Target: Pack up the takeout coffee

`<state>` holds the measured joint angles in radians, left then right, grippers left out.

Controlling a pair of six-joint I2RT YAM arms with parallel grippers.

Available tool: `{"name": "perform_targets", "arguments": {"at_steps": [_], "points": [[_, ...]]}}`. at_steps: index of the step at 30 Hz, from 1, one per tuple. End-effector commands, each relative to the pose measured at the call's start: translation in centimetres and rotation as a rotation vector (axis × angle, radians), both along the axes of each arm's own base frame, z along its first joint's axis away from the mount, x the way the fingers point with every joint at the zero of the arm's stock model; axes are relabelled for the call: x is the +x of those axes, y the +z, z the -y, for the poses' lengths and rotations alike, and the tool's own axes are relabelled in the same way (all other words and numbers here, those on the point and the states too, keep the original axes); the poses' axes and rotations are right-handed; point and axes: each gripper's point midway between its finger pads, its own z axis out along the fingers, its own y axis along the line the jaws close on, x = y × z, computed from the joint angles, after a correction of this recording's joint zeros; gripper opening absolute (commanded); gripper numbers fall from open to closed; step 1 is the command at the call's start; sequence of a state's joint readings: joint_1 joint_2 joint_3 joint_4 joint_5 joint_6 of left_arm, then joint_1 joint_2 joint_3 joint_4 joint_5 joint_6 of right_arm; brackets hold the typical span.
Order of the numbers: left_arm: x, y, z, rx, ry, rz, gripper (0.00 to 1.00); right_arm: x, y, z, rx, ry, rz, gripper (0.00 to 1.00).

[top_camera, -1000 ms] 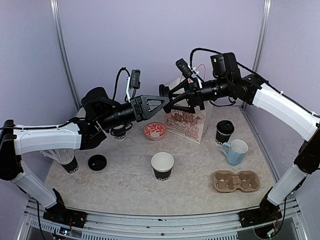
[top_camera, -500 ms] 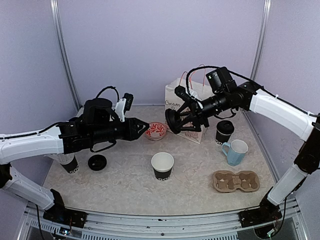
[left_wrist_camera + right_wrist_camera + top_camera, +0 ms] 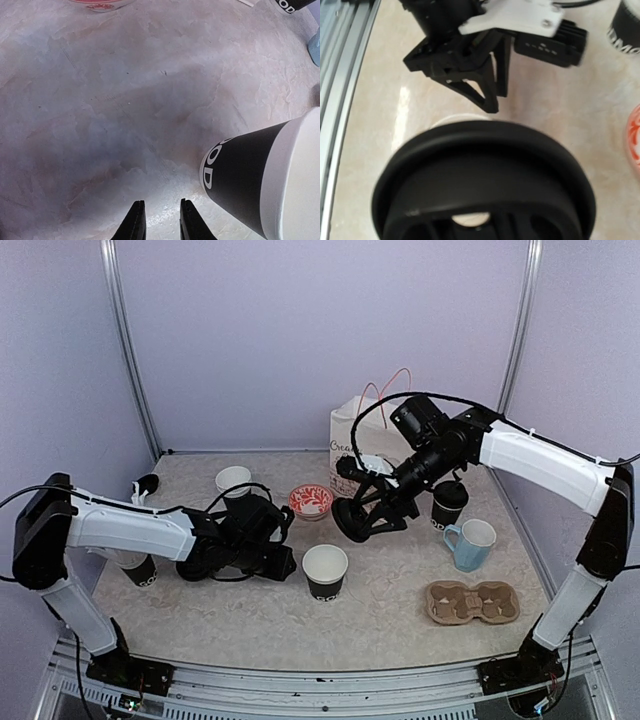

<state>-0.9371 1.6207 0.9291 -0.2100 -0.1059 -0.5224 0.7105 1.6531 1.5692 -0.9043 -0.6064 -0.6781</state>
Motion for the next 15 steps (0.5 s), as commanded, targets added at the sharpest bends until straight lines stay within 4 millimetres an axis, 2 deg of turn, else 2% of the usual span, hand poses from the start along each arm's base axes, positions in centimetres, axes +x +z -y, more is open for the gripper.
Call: {"name": "perform_targets", "arguments": {"at_steps": [1,10,15], "points": [[0.4,1.2,3.2,-0.066,-0.054,0.026,0.24,-0.6,-1.6,-0.2,-0.09,0.041,0.012,0.69],[-0.5,0.7,6.4,-0.11,-0.13,0.005,0.24,-1.3,-5.1,-0.1,-0.222,0.086,-0.015,0.69],[-0.2,0.4,6.0,-0.086,-0.106,0.006,0.25,-2.1,-6.3,-0.2,-0.267,0.116,-0.036,0.68]]}}
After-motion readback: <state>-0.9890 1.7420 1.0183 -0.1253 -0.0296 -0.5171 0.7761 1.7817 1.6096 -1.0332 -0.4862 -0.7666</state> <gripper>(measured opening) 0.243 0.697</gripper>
